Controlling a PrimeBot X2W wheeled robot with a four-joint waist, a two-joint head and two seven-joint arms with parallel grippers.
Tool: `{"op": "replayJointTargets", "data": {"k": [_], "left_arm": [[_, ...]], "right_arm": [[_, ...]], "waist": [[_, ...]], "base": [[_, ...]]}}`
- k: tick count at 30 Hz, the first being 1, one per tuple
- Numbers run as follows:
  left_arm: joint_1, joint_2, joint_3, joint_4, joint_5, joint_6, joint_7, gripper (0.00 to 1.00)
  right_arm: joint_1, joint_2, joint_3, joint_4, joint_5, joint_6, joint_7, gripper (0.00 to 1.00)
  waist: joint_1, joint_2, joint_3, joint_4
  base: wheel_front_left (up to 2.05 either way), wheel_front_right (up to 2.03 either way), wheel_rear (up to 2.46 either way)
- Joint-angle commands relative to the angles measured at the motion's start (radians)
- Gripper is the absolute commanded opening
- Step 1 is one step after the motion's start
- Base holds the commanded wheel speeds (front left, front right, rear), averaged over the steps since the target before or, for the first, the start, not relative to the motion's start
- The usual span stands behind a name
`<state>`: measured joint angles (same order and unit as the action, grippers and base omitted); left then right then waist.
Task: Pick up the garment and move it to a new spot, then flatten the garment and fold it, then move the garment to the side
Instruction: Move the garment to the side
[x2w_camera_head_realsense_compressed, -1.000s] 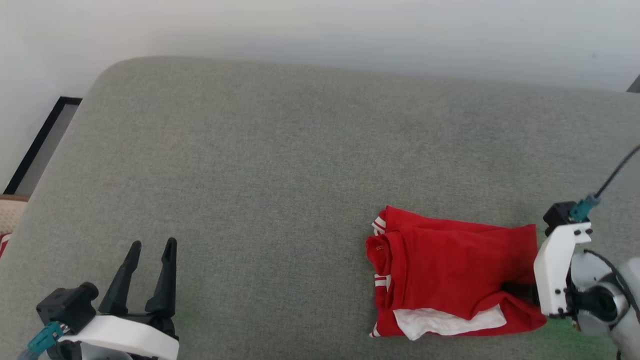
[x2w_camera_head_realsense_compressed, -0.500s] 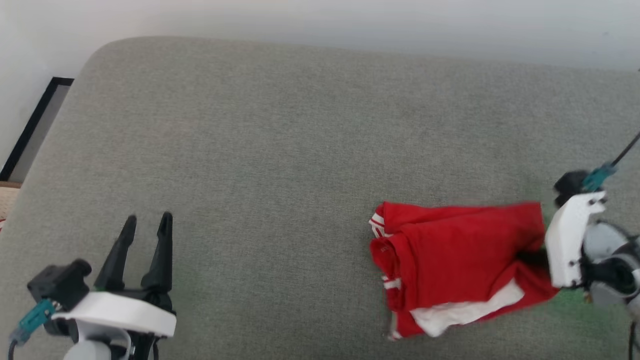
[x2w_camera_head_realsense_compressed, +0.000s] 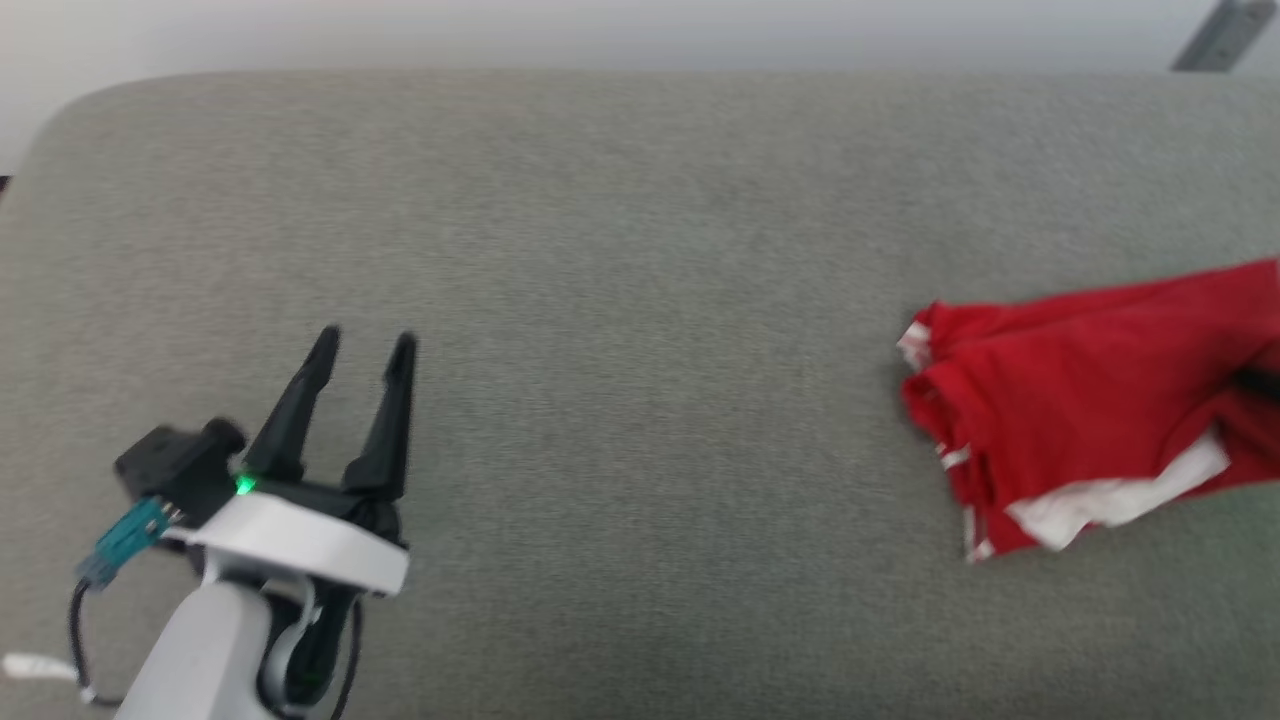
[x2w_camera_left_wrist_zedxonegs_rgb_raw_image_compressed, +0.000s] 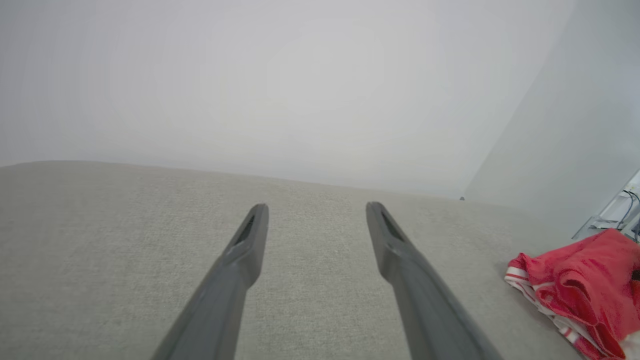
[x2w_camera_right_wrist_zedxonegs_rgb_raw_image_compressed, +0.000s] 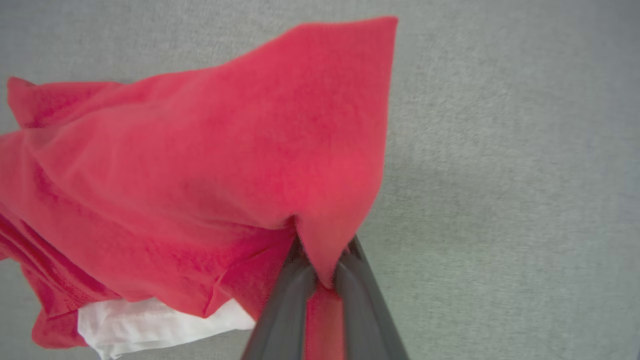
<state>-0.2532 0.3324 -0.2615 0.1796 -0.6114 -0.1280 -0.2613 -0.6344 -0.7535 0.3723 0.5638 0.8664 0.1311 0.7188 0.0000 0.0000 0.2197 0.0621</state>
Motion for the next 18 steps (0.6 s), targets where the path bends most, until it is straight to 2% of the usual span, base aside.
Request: {"op": "replayJointTargets", "data": {"k": [1, 10, 18], "left_arm": [[-0.025, -0.003, -0.015, -0.006, 0.002, -0.004, -0.005, 1.00], [-0.177, 0.007, -0.173, 0.020, -0.006, -0.004, -0.005, 1.00], [-0.283, -0.001, -0.252, 0.029, -0.017, -0.004, -0.005, 1.00]], "right_arm": [[-0.021, -0.007, -0.008, 0.006, -0.021, -0.001, -0.015, 0.00], [-0.120, -0.043, -0.045, 0.078, -0.131, -0.001, -0.112, 0.00], [-0.218, -0.074, -0.045, 0.169, -0.265, -0.001, -0.249, 0.00]], "waist": [[0.0000, 0.0000, 0.023, -0.031], [0.0000, 0.0000, 0.084, -0.122], [0.0000, 0.0000, 0.144, -0.180]], "base": [[0.00, 0.00, 0.00], [0.00, 0.00, 0.00], [0.00, 0.00, 0.00]]}}
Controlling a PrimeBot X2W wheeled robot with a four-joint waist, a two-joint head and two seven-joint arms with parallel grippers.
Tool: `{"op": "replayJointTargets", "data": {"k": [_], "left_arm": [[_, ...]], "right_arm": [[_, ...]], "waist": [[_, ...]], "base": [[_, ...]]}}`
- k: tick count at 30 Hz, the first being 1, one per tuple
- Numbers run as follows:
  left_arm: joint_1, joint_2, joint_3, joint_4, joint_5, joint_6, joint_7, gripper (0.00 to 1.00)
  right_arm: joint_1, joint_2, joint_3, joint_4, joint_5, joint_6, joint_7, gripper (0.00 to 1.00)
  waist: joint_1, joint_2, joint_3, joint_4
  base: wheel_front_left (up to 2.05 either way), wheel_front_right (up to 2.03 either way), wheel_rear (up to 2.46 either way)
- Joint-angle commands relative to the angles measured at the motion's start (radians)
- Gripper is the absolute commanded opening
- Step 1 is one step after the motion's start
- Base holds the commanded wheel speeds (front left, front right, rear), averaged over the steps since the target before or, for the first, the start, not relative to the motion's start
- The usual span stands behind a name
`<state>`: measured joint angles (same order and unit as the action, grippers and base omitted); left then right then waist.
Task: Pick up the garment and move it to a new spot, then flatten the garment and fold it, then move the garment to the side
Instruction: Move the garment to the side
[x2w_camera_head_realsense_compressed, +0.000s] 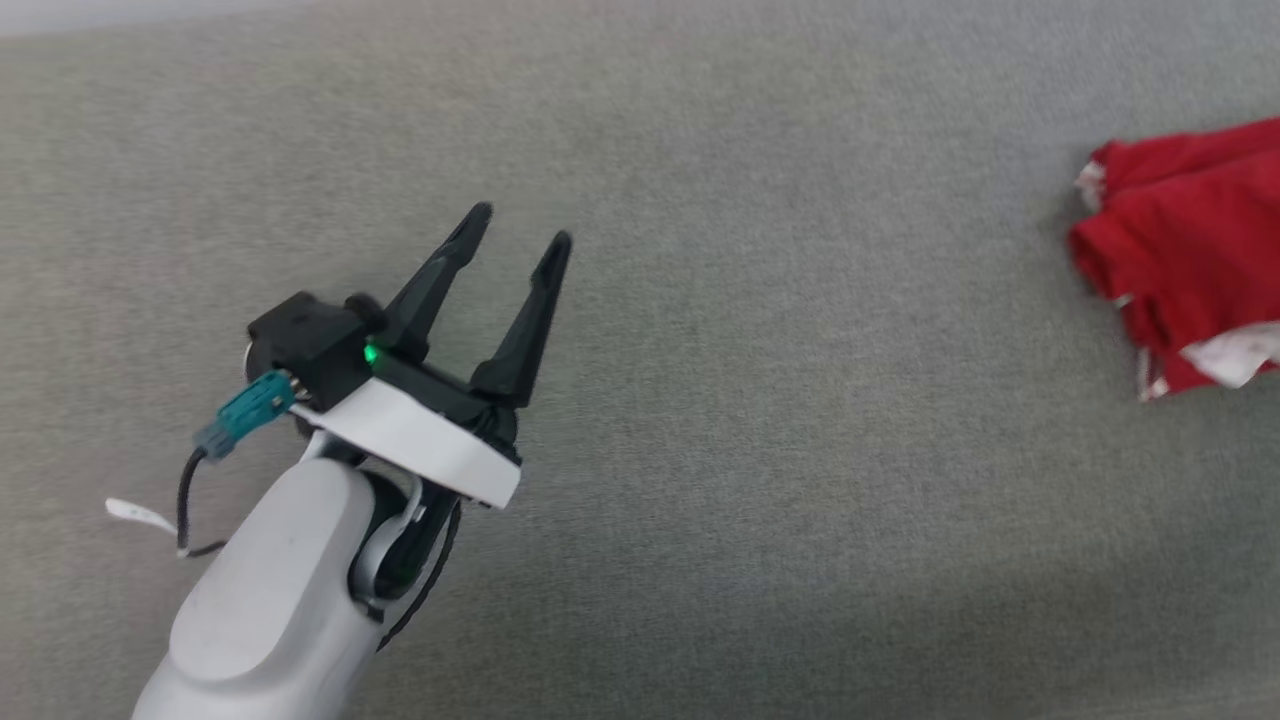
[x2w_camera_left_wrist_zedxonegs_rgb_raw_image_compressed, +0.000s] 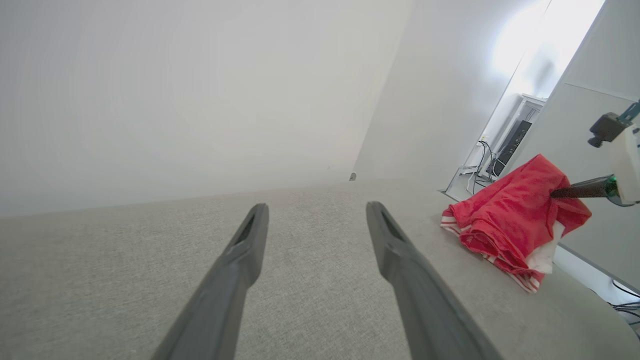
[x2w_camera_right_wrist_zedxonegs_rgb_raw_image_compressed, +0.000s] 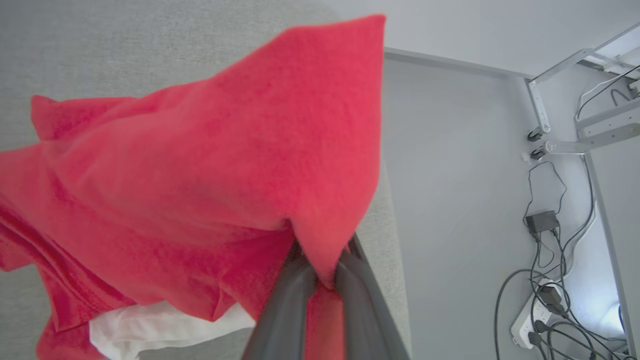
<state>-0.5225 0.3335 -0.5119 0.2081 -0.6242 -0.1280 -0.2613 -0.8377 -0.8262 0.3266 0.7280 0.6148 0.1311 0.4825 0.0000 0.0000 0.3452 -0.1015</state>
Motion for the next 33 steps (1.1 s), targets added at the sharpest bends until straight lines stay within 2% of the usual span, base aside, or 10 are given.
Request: {"op": "replayJointTargets", "data": {"k": [1, 5, 11, 17, 23, 24, 25, 26, 27, 33], "left_arm": [[-0.023, -0.002, -0.009, 0.000, -0.005, -0.004, -0.005, 1.00], [-0.058, -0.003, -0.046, 0.003, -0.006, -0.004, -0.005, 1.00], [-0.098, -0.005, -0.088, 0.012, -0.013, -0.004, -0.005, 1.00], [-0.135, -0.016, -0.120, 0.019, -0.032, -0.004, -0.005, 1.00], [-0.148, -0.017, -0.114, 0.011, -0.033, -0.004, -0.005, 1.00], [-0.146, -0.014, -0.109, 0.009, -0.034, -0.004, -0.005, 1.00], [-0.142, -0.016, -0.098, 0.006, -0.041, -0.004, -0.005, 1.00], [-0.137, -0.017, -0.092, 0.001, -0.044, -0.004, -0.005, 1.00], [-0.133, -0.016, -0.088, -0.002, -0.046, -0.004, -0.005, 1.00], [-0.108, -0.003, -0.052, -0.009, -0.054, -0.004, -0.005, 1.00]], "right_arm": [[-0.029, -0.004, -0.004, 0.021, -0.039, -0.001, -0.035, 0.00], [-0.083, 0.002, -0.019, 0.100, -0.138, -0.001, -0.106, 0.00], [-0.120, 0.043, -0.041, 0.197, -0.205, -0.001, -0.172, 0.00], [-0.132, 0.090, -0.070, 0.313, -0.248, -0.001, -0.258, 0.00], [-0.165, 0.102, -0.112, 0.424, -0.296, -0.001, -0.344, 0.00], [-0.176, 0.103, -0.121, 0.440, -0.303, -0.001, -0.358, 0.19], [-0.186, 0.102, -0.126, 0.452, -0.318, -0.001, -0.368, 0.45], [-0.195, 0.107, -0.125, 0.462, -0.325, -0.001, -0.377, 0.95], [-0.208, 0.108, -0.134, 0.470, -0.328, -0.001, -0.388, 1.00], [-0.246, 0.114, -0.137, 0.487, -0.354, -0.001, -0.441, 1.00]], "waist": [[0.0000, 0.0000, 0.027, -0.022], [0.0000, 0.0000, 0.054, -0.036], [0.0000, 0.0000, 0.082, -0.035], [0.0000, 0.0000, 0.103, -0.002], [0.0000, 0.0000, 0.120, 0.025], [0.0000, 0.0000, 0.122, 0.026], [0.0000, 0.0000, 0.123, 0.027], [0.0000, 0.0000, 0.123, 0.028], [0.0000, 0.0000, 0.123, 0.027], [0.0000, 0.0000, 0.110, 0.023]], "base": [[0.00, 0.00, 0.00], [0.00, 0.00, 0.00], [0.00, 0.00, 0.00], [0.00, 0.00, 0.00], [0.00, 0.00, 0.00], [0.00, 0.00, 0.00], [0.00, 0.00, 0.00], [0.00, 0.00, 0.00], [0.00, 0.00, 0.00], [0.00, 0.00, 0.00]]}}
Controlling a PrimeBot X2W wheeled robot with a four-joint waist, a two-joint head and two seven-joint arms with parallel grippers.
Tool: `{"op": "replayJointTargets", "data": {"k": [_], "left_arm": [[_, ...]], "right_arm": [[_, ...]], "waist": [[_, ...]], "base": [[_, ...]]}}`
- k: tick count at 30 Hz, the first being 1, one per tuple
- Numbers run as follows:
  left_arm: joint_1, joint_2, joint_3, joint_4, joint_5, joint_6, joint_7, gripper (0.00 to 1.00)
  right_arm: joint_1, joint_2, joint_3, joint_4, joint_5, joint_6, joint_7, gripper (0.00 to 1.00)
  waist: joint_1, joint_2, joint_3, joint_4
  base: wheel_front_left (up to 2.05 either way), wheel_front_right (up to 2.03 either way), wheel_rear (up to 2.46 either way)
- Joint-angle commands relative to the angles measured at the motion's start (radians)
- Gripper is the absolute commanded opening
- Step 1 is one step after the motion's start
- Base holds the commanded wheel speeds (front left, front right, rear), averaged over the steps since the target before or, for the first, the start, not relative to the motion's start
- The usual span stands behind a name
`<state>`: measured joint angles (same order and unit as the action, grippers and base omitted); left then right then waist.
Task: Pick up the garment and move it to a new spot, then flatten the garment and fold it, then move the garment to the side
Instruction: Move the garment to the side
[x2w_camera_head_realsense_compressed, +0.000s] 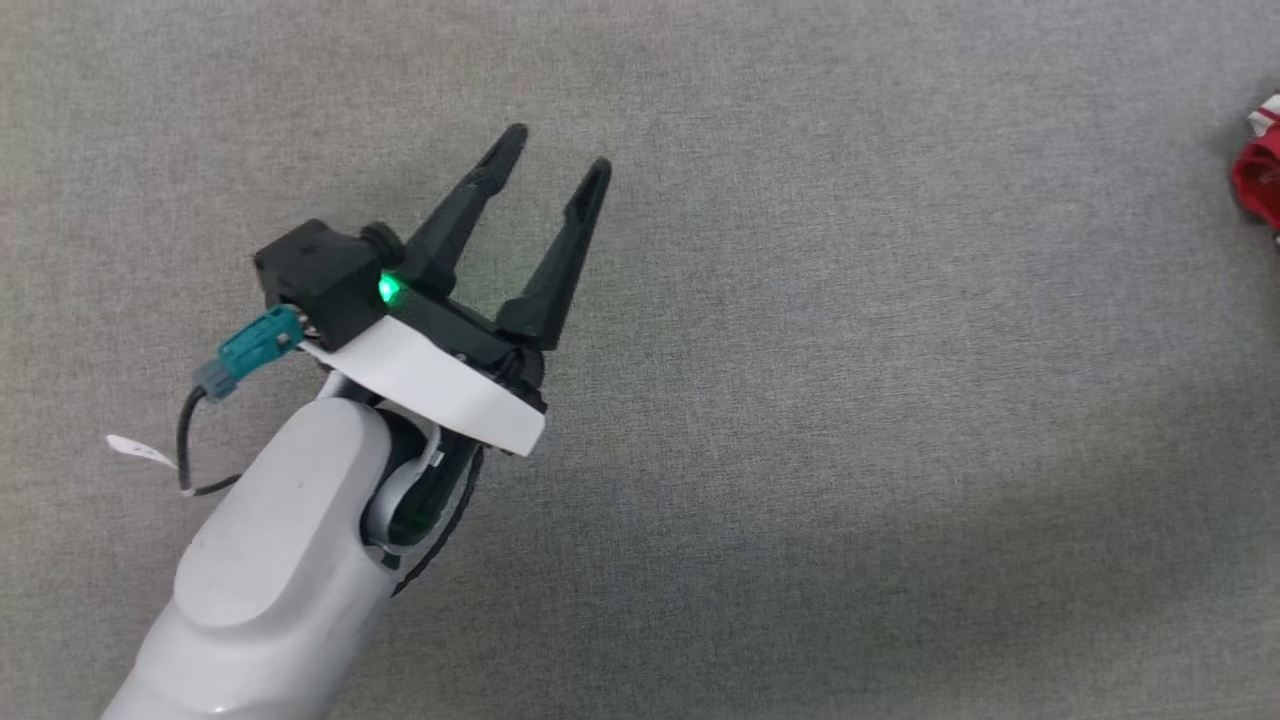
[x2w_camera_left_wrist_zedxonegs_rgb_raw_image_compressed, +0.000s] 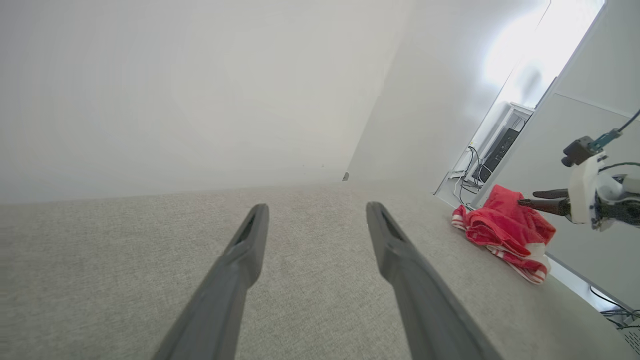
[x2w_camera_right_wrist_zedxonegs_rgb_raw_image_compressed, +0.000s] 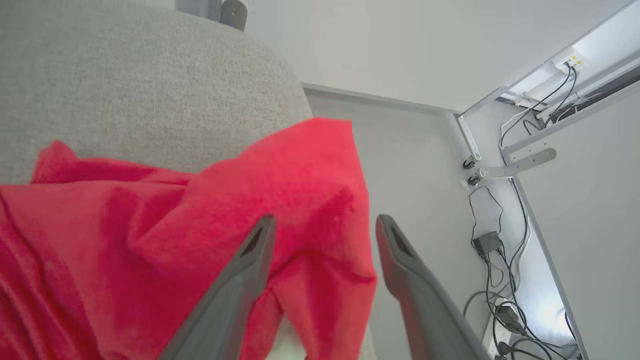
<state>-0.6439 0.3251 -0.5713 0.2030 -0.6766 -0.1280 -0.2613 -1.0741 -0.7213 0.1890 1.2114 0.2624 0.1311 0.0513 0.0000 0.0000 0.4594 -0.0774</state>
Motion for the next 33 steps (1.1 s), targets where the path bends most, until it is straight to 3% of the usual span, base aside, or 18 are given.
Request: {"op": "replayJointTargets", "data": {"k": [1, 11, 17, 27, 33], "left_arm": [[0.018, 0.009, 0.012, -0.004, 0.000, -0.004, -0.005, 1.00], [0.076, 0.014, 0.109, -0.002, 0.001, -0.004, -0.005, 1.00], [0.146, 0.010, 0.222, -0.008, 0.038, -0.004, -0.005, 1.00], [0.279, -0.023, 0.427, -0.029, 0.171, -0.004, -0.005, 1.00], [0.392, -0.052, 0.522, -0.045, 0.229, -0.004, -0.005, 1.00]], "right_arm": [[-0.012, 0.016, 0.001, 0.002, 0.004, -0.001, -0.019, 1.00], [0.020, 0.072, 0.015, -0.043, 0.074, -0.001, -0.116, 1.00], [0.093, 0.139, 0.058, -0.118, 0.123, -0.001, -0.201, 1.00], [0.266, 0.195, 0.132, -0.311, 0.219, -0.001, -0.293, 1.00], [0.422, 0.179, 0.129, -0.474, 0.261, -0.001, -0.313, 1.00]], "waist": [[0.0000, 0.0000, -0.008, -0.003], [0.0000, 0.0000, -0.063, 0.004], [0.0000, 0.0000, -0.118, 0.007], [0.0000, 0.0000, -0.207, 0.013], [0.0000, 0.0000, -0.266, 0.026]], "base": [[0.00, 0.00, 0.00], [0.00, 0.00, 0.00], [0.00, 0.00, 0.00], [0.00, 0.00, 0.00], [0.00, 0.00, 0.00]]}}
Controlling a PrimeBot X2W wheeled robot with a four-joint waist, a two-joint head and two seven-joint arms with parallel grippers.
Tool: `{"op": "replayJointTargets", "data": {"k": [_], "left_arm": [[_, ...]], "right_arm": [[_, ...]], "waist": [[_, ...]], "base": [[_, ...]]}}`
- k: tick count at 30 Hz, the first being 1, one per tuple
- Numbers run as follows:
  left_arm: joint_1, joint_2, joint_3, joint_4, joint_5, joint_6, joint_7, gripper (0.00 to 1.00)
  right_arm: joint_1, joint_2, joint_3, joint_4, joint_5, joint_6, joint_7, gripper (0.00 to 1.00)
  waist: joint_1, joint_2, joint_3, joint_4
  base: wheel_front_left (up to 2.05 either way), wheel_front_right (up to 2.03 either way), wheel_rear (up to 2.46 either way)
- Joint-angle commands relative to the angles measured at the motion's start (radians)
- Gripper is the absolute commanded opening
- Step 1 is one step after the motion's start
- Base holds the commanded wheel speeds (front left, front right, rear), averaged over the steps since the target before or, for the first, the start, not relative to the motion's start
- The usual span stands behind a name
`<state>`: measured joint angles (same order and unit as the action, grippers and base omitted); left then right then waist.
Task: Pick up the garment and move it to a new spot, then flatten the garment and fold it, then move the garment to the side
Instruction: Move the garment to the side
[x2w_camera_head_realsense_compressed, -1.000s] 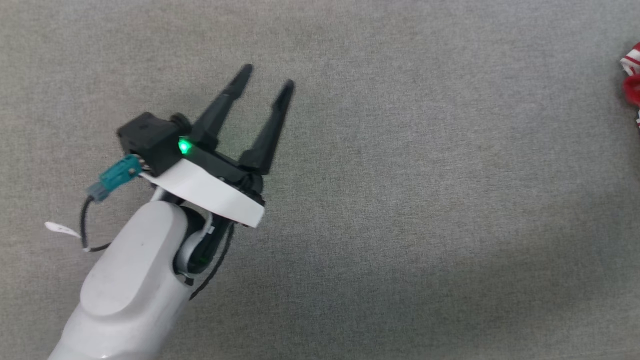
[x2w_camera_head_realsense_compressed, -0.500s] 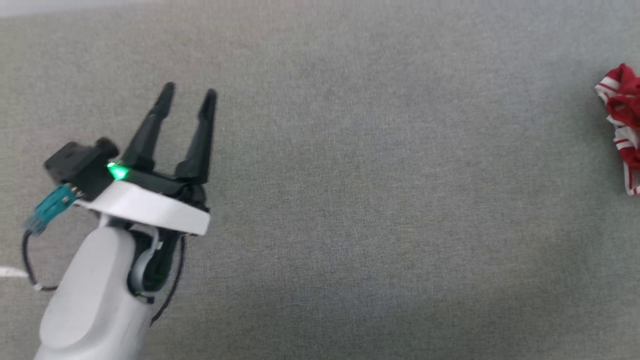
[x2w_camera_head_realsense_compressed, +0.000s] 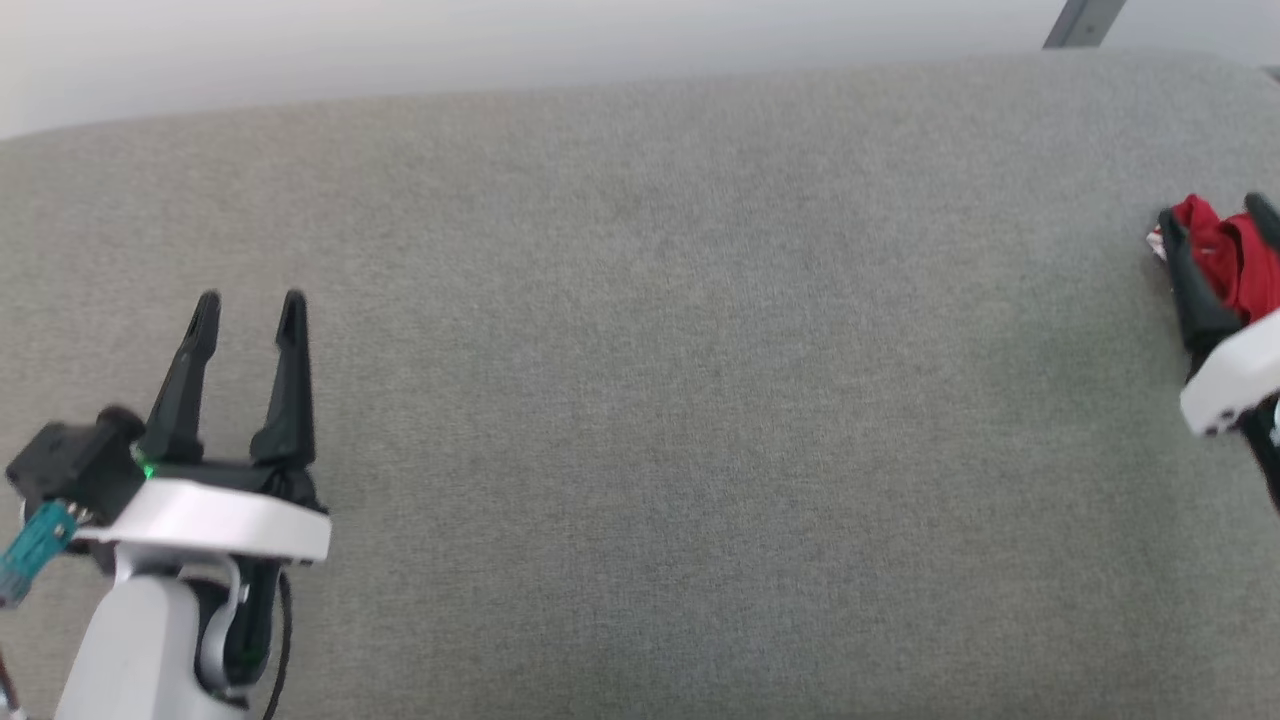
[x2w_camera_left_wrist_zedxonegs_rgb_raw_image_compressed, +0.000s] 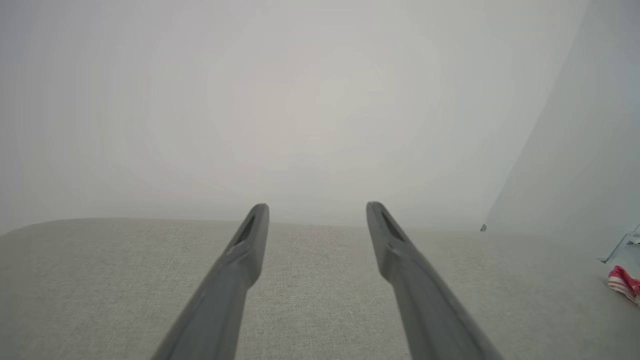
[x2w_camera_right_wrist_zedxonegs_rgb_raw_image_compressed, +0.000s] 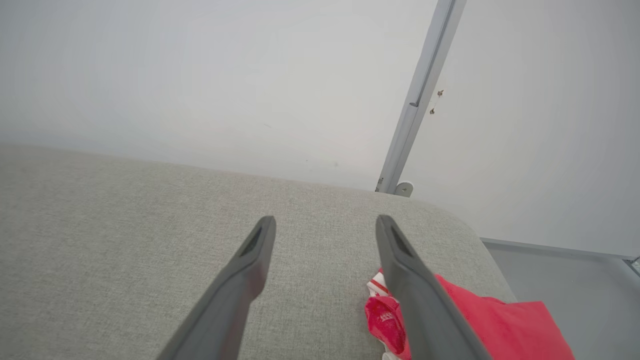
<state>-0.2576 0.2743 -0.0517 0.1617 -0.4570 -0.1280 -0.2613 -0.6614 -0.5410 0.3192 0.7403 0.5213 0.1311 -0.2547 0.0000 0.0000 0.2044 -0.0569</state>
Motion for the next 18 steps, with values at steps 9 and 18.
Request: {"op": "replayJointTargets", "data": {"k": [9, 18], "left_arm": [[0.154, -0.008, 0.088, -0.043, 0.007, -0.004, -0.005, 1.00], [0.294, -0.028, 0.136, -0.096, 0.002, -0.004, -0.005, 1.00]], "right_arm": [[0.253, 0.027, -0.124, -0.222, -0.015, -0.001, -0.010, 1.00], [0.524, 0.153, -0.275, -0.420, -0.116, -0.001, -0.010, 1.00]], "waist": [[0.0000, 0.0000, -0.081, 0.035], [0.0000, 0.0000, -0.159, 0.051]], "base": [[0.00, 0.00, 0.00], [0.00, 0.00, 0.00]]}}
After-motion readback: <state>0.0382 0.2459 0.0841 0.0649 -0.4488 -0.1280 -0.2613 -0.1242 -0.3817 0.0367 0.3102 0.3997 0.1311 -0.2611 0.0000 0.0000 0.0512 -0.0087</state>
